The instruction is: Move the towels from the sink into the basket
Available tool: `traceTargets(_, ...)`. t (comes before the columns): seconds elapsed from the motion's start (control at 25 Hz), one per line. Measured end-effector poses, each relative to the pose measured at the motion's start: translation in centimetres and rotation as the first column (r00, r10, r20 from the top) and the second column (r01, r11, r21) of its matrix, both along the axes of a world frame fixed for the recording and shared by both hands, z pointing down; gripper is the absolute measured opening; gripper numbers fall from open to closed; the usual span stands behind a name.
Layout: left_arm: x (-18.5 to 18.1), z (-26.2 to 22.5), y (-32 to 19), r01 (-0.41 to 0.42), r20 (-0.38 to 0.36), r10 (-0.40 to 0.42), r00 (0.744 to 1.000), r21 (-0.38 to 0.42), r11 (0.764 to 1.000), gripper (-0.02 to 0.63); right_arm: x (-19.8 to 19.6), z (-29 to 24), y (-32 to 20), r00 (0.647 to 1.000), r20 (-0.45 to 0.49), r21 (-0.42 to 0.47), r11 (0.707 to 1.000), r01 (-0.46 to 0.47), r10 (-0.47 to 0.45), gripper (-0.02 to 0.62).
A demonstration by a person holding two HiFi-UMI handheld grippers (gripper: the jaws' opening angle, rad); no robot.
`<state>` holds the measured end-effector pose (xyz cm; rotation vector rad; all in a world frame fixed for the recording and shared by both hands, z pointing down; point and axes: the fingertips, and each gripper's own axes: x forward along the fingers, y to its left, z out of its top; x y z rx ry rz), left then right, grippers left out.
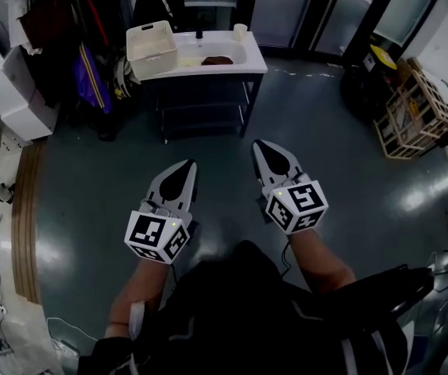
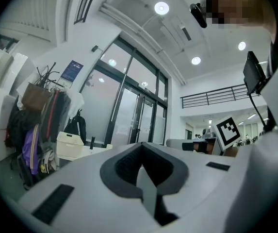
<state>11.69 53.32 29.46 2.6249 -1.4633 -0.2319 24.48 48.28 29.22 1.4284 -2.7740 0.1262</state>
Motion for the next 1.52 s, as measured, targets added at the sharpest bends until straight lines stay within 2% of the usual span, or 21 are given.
traceTargets(0.16,0.1,-0.4,-1.3,-0.043,-0.009,0.043,0.999,0.019,0.999,0.003,-0.1,0.3,-1.7,1.0,-0.011,-0.023,1.0,0.002,-0.003,0.005)
traceTargets(0.4,0.4,-0.2,-5.9,-0.032,0.056,0.031,0.998,0.011,0.999,0.003,-0.1,-0.3,-5.6,1.0,-0.017,0.007,1.0,0.025,-0.025,0.005)
traceTargets(0.52,1.6,-0.4,-7.6,-0.078,0.043,0.077,0.996,0.036,0.996,0.003,0.3,0.4,-8.2,0.997,-0.071,0.008,1.0,0.026,-0.026,0.005)
traceTargets(0.6,2.3,-0.3,-9.0,-0.093,0.046,0.091,0.995,0.038,0.995,0.003,0.5,0.4,-10.1,0.998,-0.047,-0.007,0.999,0.038,-0.038,0.005)
traceTargets(0.84,2.7,1.2,-14.7,-0.057,0.03,0.057,0.998,-0.023,0.998,0.003,1.4,0.8,-15.7,0.998,-0.027,-0.026,0.998,0.061,-0.062,0.005)
traceTargets(1.32,2.9,2.7,-23.3,0.044,0.059,-0.04,0.997,-0.063,0.997,0.003,4.6,2.6,-24.4,0.994,0.019,-0.062,0.993,0.105,-0.104,0.005)
traceTargets(1.52,3.9,3.8,-25.7,0.049,0.105,-0.041,0.994,-0.08,0.996,0.003,6.2,3.1,-27.7,0.991,0.046,-0.074,0.989,0.129,-0.126,0.005)
